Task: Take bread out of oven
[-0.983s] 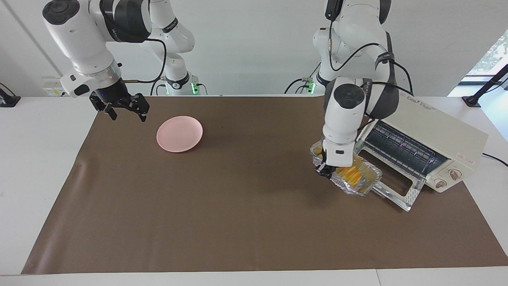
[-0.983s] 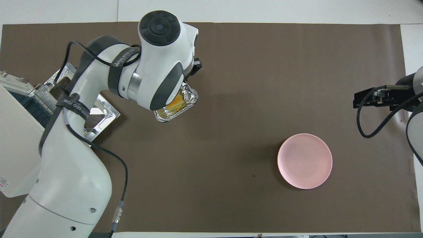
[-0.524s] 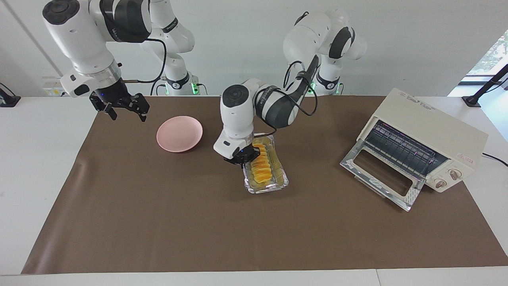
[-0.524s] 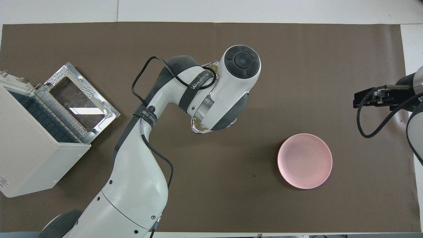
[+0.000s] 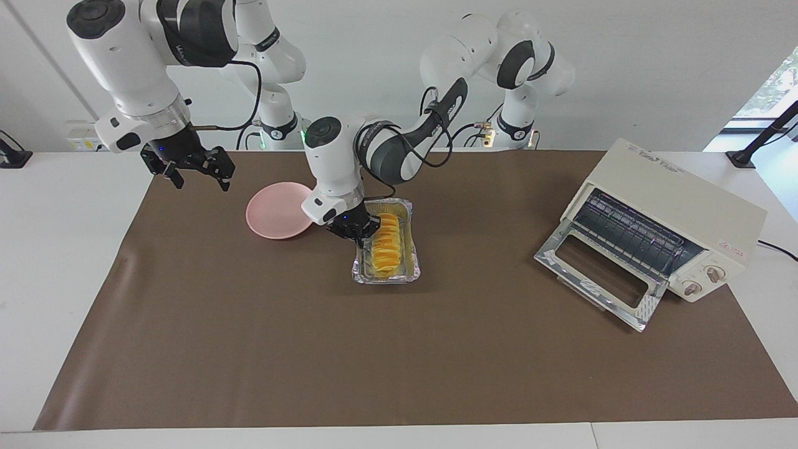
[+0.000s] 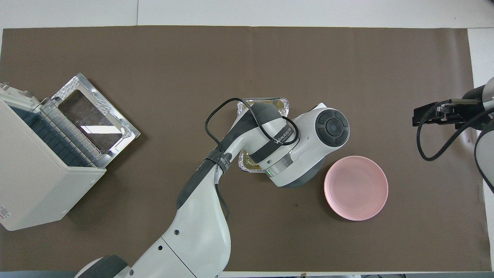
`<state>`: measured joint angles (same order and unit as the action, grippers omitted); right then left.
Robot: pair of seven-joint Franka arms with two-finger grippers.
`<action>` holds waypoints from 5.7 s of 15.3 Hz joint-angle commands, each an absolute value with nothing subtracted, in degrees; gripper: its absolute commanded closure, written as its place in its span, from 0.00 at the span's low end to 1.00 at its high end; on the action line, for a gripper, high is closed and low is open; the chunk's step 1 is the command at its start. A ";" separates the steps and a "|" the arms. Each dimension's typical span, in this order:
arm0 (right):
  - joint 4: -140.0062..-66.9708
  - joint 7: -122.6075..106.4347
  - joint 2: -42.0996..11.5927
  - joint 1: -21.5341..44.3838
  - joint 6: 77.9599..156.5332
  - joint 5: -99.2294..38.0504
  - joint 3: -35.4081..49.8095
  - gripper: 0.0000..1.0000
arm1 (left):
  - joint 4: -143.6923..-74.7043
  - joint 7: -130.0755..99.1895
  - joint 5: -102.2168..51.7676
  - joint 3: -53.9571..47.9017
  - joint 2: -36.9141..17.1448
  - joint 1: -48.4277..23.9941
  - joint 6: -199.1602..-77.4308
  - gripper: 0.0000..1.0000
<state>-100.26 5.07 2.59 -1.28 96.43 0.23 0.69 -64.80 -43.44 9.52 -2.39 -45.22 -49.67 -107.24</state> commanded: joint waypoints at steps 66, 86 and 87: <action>-101.34 8.11 -16.79 5.48 114.71 -12.37 1.32 1.00 | -92.46 -10.28 -2.72 -1.58 2.81 -5.36 -79.63 0.00; -111.27 -6.41 -16.52 -4.57 121.82 -12.22 0.88 1.00 | -92.46 -10.28 -2.72 -1.58 2.81 -5.36 -79.63 0.00; -111.27 -6.94 -16.61 -4.66 122.77 -12.22 0.88 0.81 | -92.46 -10.28 -2.72 -1.58 2.81 -5.36 -79.63 0.00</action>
<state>-109.43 -4.16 -17.80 -4.10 120.66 -11.10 0.49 -91.61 -10.23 -1.85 -1.51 1.58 -5.72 -79.15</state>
